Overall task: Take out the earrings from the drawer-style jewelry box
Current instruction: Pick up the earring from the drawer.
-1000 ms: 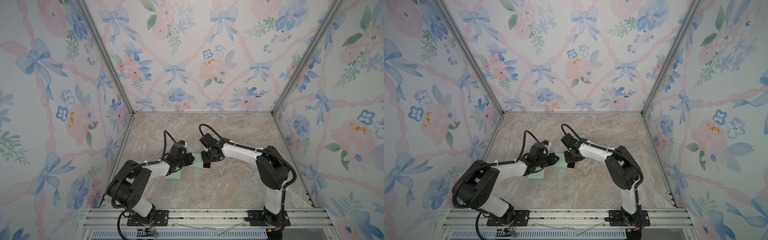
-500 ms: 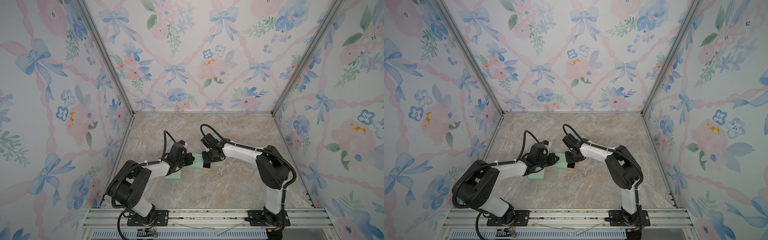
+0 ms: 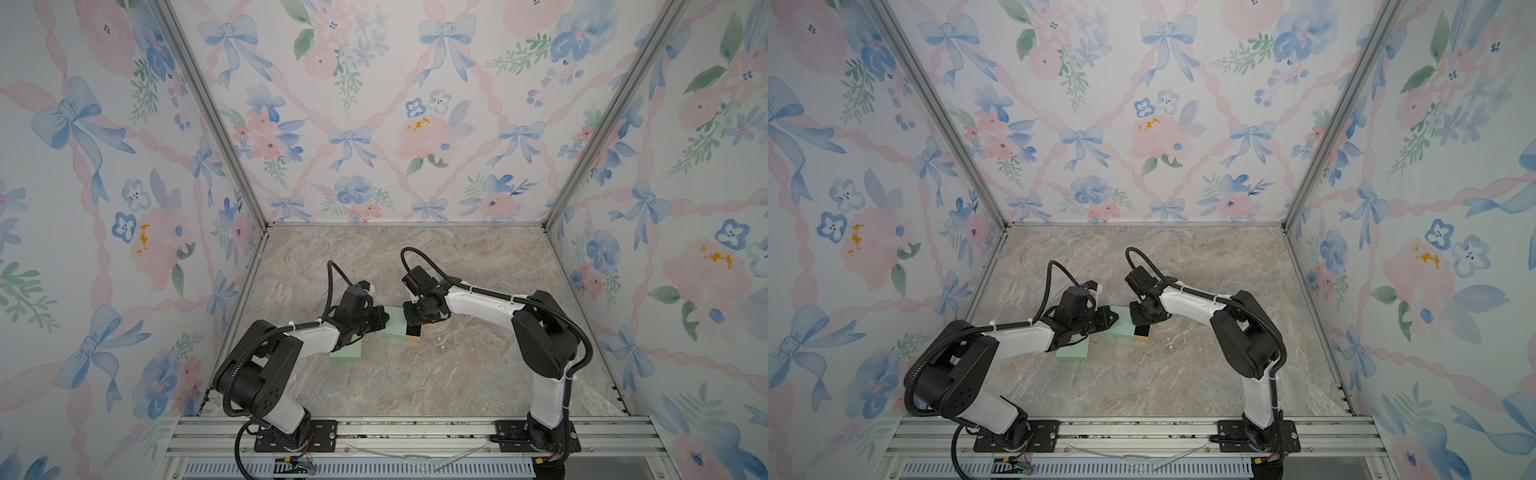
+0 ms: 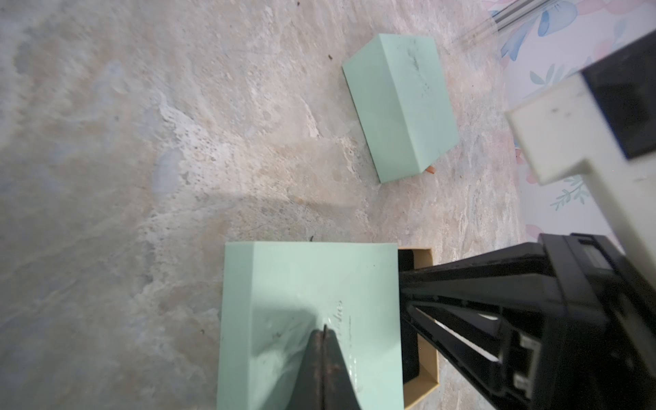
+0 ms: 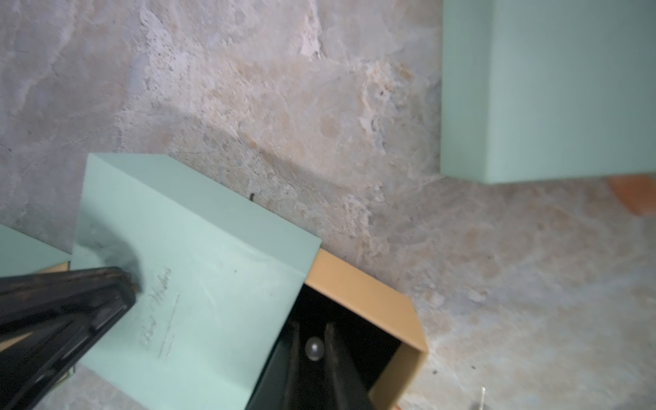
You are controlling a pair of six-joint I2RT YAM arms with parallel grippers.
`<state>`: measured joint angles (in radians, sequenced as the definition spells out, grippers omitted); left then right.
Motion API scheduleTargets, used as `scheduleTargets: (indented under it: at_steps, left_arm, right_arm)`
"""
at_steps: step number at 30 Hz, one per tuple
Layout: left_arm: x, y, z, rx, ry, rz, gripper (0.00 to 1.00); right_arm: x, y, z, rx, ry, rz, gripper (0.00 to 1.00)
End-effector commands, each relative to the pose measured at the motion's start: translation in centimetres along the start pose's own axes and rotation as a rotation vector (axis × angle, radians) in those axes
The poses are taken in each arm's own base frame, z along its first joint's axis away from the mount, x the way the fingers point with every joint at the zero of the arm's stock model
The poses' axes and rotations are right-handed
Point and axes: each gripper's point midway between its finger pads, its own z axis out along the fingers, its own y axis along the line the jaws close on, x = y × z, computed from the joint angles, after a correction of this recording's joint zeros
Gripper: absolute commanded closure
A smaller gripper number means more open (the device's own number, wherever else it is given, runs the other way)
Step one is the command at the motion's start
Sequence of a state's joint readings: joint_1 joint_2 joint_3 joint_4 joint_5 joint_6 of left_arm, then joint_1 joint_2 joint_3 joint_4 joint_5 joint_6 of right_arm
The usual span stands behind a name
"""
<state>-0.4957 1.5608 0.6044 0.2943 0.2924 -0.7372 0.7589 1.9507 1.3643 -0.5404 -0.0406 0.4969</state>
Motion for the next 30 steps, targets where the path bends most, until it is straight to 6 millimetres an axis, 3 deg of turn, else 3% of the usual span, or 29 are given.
scheduleTargets:
  at_steps: [1, 16, 30]
  left_arm:
    - [5.7, 6.0, -0.1, -0.209, 0.171, -0.054, 1.00]
    - [5.6, 5.8, -0.2, -0.206, 0.172, -0.051, 1.00]
    - [5.5, 5.7, -0.2, -0.206, 0.170, -0.047, 1.00]
  right_arm:
    - [0.5, -0.7, 0.5, 0.006, 0.021, 0.022, 0.84]
    - [1.1, -1.3, 0.9, 0.014, 0.040, 0.023, 0.86]
    - [-0.1, -1.4, -1.2, -0.085, -0.026, 0.076, 0.87]
